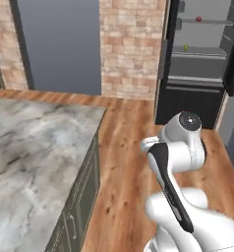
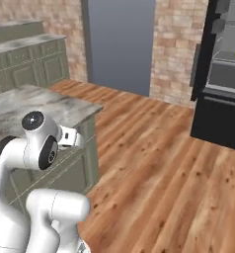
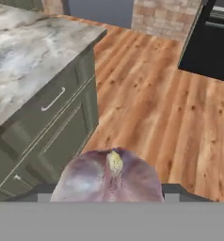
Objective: Place the garlic in the correct fridge rack based on whether it is a fruit or vegetable. Finally, close the fridge door.
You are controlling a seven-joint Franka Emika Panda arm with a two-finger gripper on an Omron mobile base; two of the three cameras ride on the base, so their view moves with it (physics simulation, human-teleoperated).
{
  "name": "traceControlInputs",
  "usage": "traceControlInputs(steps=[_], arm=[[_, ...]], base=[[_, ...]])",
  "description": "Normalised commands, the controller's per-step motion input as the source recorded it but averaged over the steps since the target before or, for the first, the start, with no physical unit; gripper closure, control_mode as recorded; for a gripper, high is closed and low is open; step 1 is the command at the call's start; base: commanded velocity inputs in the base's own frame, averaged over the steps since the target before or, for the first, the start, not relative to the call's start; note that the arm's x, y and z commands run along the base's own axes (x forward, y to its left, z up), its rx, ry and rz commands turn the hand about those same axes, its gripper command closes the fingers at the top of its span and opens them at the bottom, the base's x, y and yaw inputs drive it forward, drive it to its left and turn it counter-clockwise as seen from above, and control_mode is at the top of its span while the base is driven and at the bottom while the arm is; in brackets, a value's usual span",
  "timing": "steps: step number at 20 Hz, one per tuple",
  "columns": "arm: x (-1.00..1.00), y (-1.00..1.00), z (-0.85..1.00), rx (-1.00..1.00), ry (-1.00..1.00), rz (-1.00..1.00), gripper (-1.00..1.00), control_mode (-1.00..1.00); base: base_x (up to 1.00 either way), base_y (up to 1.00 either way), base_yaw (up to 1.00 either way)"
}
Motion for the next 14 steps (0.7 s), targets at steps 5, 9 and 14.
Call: traceControlInputs(steps=[5,9,14], arm=[[0.0,0.0,0.0,0.0,0.0,0.0,1.0,1.0],[0.0,0.0,0.0,0.0,0.0,0.0,1.0,1.0],[0.0,0.0,0.0,0.0,0.0,0.0,1.0,1.0]], base=[[0.58,-0.24,-0.74],[1.0,-0.39,-0.21],[1.0,-0.49,-0.06]])
